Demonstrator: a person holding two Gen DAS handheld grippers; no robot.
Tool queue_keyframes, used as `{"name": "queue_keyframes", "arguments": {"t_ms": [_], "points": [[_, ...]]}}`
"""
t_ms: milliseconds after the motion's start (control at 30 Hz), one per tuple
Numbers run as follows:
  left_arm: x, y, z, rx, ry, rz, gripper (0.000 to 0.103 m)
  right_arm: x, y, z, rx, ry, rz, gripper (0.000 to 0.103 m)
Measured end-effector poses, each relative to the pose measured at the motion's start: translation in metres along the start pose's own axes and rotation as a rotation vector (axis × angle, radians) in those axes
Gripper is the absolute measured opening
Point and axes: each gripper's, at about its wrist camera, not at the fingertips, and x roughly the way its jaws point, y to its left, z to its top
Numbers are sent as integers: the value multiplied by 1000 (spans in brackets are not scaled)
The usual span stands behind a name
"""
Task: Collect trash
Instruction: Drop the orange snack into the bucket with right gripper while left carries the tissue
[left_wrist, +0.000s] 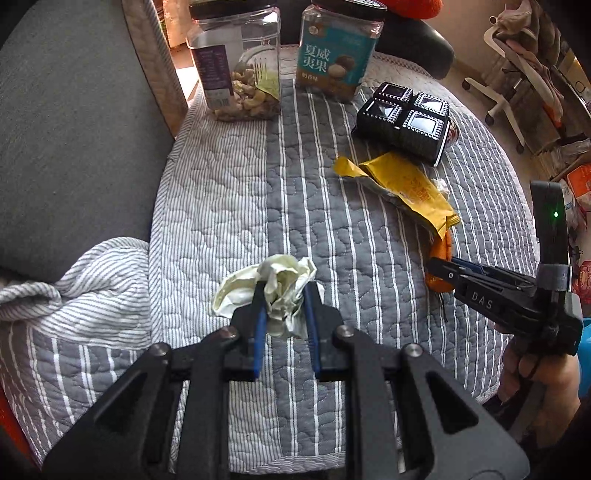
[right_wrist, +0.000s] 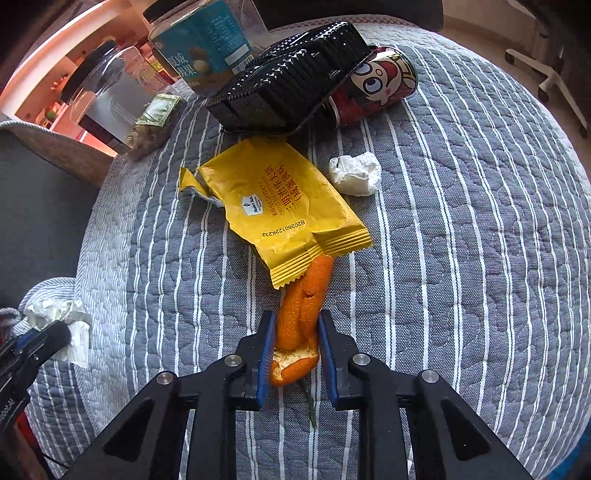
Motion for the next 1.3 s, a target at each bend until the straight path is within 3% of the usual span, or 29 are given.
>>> {"name": "queue_keyframes", "arguments": {"t_ms": [233, 500, 1300], "points": [[-1, -15, 1, 29, -14, -3, 21, -22, -15, -6, -7, -6, -7, 20], [-5, -52, 9, 79, -29, -34, 21, -62, -58, -15, 44, -51, -19, 19], [0, -226, 28, 280, -46, -145, 21, -178, -217, -54, 260, -184, -81, 19]]}}
